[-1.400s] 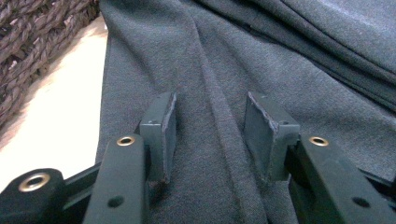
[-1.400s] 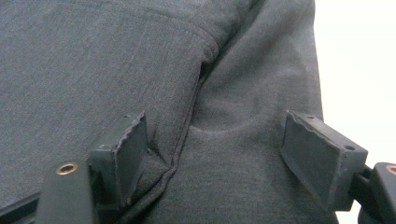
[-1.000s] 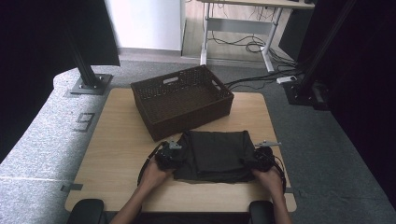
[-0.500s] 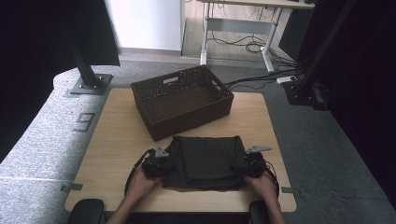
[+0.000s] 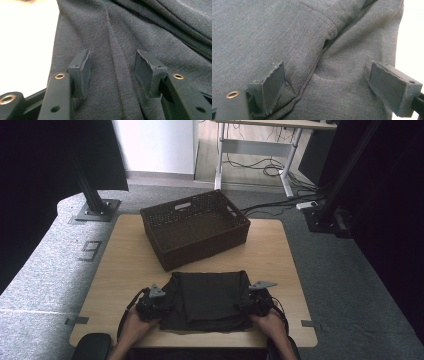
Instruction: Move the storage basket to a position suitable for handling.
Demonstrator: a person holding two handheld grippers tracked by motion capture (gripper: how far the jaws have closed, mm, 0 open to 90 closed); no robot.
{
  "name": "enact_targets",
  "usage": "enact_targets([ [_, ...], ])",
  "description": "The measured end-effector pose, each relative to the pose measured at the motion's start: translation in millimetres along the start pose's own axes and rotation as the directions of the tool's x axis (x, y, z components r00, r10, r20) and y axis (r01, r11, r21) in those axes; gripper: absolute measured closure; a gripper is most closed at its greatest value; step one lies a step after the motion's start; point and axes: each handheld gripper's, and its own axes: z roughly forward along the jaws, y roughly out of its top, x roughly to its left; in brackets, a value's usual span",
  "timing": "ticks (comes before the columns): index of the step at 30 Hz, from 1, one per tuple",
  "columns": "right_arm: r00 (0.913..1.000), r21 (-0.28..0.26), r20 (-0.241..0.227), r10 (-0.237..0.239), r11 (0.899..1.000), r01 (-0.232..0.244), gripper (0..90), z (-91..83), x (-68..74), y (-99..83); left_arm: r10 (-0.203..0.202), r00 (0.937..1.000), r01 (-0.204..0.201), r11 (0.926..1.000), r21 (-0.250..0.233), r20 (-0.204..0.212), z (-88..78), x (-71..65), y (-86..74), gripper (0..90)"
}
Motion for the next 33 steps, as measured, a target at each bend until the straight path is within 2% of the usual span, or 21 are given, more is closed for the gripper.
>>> enact_targets([
  [1,0.9999,0.0,-0.008,-0.011,1.0,0.011,13.0,1.5,6.5,0.3,0.0,1.0,0.0,0.9999,0.015,-0.002,-6.1,1.0,-5.2,46.3],
  [6,0.9989,0.007,-0.031,-0.034,0.999,0.034,13.0,4.4,22.4,1.1,0.0,1.0,0.0,0.9991,0.041,-0.003,-16.5,2.0,-13.8,45.2],
  [14,0.9963,0.013,-0.058,-0.064,0.998,0.064,13.0,5.8,40.6,-0.1,-0.014,0.9998,0.015,0.9974,0.071,-0.014,-32.2,-1.2,-29.0,44.1],
  [20,0.9943,0.021,-0.063,-0.085,0.996,0.087,13.4,1.9,46.5,-2.5,-0.006,0.9999,0.007,0.9961,0.088,-0.012,-36.3,-8.3,-32.2,43.6],
  [21,0.9939,0.023,-0.066,-0.088,0.996,0.09,13.4,0.6,47.2,-3.6,-0.008,0.9999,0.009,0.9959,0.09,-0.01,-37.9,-12.7,-34.2,43.6],
  [30,0.9929,0.027,-0.082,-0.086,0.996,0.089,13.4,-7.3,47.9,-12.7,0.007,1.0,-0.007,0.9954,0.095,0.005,-41.0,-23.5,-38.0,43.6],
  [32,0.9932,0.028,-0.084,-0.082,0.996,0.084,13.4,-7.5,47.8,-13.1,0.004,0.9998,-0.006,0.9951,0.098,0.018,-41.0,-22.1,-37.4,42.4],
  [33,0.9924,0.028,-0.093,-0.081,0.996,0.084,13.4,-6.9,46.7,-12.8,-0.009,0.9989,0.004,0.9944,0.105,0.046,-40.9,-18.3,-35.5,40.4],
])
